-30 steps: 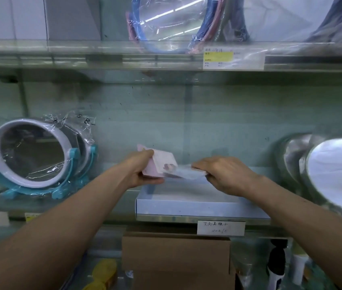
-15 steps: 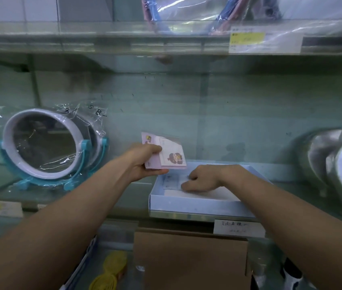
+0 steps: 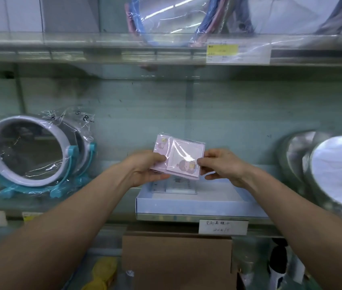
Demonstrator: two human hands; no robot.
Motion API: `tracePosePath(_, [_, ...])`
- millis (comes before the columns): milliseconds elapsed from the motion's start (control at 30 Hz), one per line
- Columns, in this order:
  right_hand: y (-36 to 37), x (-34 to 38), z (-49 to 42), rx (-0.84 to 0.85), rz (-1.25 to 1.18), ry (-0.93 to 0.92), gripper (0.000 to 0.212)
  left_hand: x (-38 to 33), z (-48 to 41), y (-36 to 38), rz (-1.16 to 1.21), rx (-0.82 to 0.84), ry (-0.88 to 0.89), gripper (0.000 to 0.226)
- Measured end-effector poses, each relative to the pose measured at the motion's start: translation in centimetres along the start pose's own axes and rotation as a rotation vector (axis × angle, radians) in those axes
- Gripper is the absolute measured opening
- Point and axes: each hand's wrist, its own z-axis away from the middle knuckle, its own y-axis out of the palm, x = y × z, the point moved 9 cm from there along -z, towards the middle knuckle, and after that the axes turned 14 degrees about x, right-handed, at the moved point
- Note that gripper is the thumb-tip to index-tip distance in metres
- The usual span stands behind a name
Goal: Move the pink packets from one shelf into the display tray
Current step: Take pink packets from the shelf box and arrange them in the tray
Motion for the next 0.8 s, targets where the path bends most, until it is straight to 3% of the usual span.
tracePosePath(133, [-0.4,-0.5,-0.1,-0.078,-0.146,0.070,0.036,-0.8,0.1,-0.3,-0.118,-0.077,0.025,0.040])
tracePosePath(200, [-0.3,-0.8,-0.3,-0.098,-0.196,0.105,0.035,-1.1,0.1,-0.7,-0.135,-0.119,0.031,0.055])
tracePosePath(333, [0.7,-1.4,-0.6,-0.031,-0.277,0.157,0.007,-1.4,0.3,-0.2,-0.075,-0.058,0.009,0.010])
tracePosePath(467, [-0.3,-1.7,-0.5,-0.089,-0.182,0.160,0.009,-0.7,-0.1,-0.3,-0.283,-0.042,-0.068,0.011])
tracePosePath(600, [-4.3,-2.7,0.1,-0.232,0.186,0.202,0.013,-0.1,-1.4,0.4,-0.641,-0.022,-0.108,0.020])
tracePosePath(700, [-5.3,-3.6,0.3,-0.178,0.701,0.385,0.019,0.8,-2.5,2.0,-0.852,0.029,-0.138,0.012])
tracePosePath(733, [-5.1,-3.7,0.4,-0.163,0.803,0.425,0.021,1.1,-2.9,2.6,-0.920,0.047,-0.138,0.005])
tracePosePath(800, [-4.3,-3.2,0.2,-0.138,0.927,0.435,0.028,2.0,-3.6,3.8,-1.036,0.103,-0.143,0.013])
